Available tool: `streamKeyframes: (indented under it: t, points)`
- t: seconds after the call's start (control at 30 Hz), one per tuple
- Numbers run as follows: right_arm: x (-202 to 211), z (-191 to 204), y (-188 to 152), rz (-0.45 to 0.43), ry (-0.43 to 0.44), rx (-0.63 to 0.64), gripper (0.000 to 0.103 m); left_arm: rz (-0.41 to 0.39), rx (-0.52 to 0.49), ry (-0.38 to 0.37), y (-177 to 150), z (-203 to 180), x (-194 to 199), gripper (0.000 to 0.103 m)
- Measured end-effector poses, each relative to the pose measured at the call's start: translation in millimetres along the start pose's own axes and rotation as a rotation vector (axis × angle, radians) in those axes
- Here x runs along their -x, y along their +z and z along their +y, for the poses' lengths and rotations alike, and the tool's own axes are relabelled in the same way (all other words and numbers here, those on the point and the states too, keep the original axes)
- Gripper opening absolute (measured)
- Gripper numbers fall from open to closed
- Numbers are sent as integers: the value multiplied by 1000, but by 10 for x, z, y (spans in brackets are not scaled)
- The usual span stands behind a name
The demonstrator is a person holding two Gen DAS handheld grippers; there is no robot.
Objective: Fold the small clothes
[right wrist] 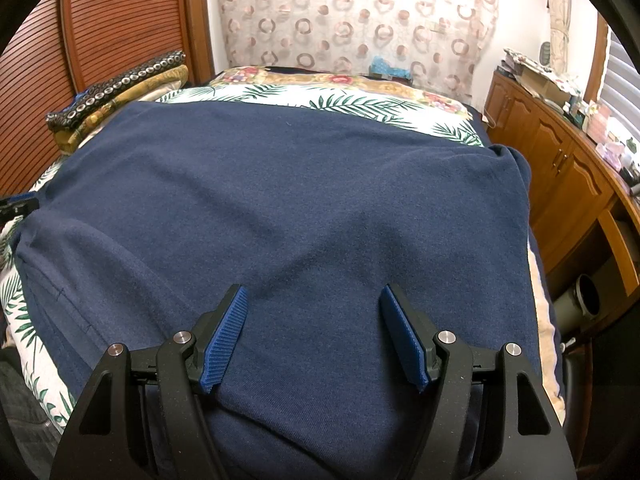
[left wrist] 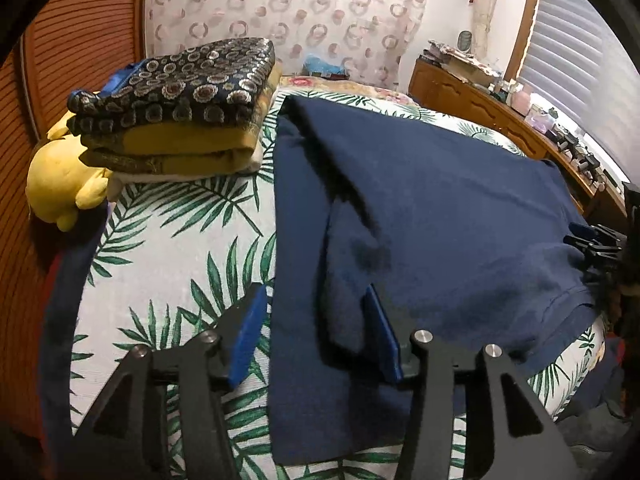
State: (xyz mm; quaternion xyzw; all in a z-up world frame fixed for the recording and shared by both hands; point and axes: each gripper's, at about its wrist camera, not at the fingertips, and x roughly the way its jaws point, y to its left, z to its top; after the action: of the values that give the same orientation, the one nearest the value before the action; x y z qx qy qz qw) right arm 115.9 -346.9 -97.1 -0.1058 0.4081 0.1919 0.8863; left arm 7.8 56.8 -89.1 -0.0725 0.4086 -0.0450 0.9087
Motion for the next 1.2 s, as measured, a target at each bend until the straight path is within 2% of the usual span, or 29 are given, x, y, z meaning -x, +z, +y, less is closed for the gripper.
streamKeyframes:
  t: [0.33, 0.6, 0.63, 0.7, 0.73, 0.9, 1.2]
  points:
    - [-2, -1, -4, -1, 0, 0, 71, -8, 1, 3, 33, -42, -16, 51]
    - [-2, -2, -6, -2, 0, 0, 71, -27, 8, -51, 31, -10, -32, 49]
    - [-2, 1, -5, -2, 0, 0, 71, -28, 2, -52, 33, -12, -35, 47]
    - [-3, -1, -6, -2, 0, 0, 71, -28, 1, -55, 34, -10, -36, 35]
    - [-2, 0, -5, -2, 0, 0, 71, -26, -1, -63, 38, -11, -41, 26]
    - [-2, -1, -6, -2, 0, 0, 71, -19, -21, -68, 62, -70, -52, 7]
    - [-3, -1, -9, -2, 0, 0, 71, -147, -46, -135, 265, -326, 274, 4]
